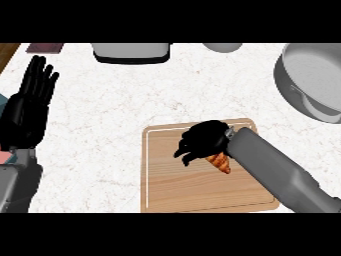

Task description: Pick the croissant from the cutting board and place it in the pot

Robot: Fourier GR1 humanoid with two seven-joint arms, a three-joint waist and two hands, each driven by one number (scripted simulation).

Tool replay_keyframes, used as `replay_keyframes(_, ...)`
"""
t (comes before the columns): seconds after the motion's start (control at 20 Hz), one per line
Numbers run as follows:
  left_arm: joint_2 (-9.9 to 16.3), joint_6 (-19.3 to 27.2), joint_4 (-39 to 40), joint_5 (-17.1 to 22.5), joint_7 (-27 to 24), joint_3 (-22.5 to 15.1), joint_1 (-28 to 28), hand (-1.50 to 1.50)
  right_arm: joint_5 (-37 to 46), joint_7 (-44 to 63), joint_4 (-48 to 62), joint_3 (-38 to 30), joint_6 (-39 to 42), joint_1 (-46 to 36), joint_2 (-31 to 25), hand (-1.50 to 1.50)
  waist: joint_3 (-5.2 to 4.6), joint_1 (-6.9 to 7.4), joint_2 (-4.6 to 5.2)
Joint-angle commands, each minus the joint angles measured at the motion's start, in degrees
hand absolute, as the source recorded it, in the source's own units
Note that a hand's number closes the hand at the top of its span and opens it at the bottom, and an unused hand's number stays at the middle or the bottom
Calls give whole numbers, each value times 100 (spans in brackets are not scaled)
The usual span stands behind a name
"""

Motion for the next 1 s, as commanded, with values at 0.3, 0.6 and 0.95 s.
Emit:
replay_keyframes(0.3, -82, -14, -69, -34, -3, 38, 175, 0, -159, 1656, 74, -1232, -14, 286, 625, 150, 15, -10, 98)
replay_keyframes(0.6, -75, 75, -102, -70, 116, 35, 58, 0, -838, 4560, 327, -3116, -461, 201, 1301, 150, 27, -208, 71)
replay_keyframes(0.95, -149, -52, -28, -37, 67, -70, 12, 0, -554, 7568, -199, -3684, -1963, -641, 1465, 150, 1, 36, 48)
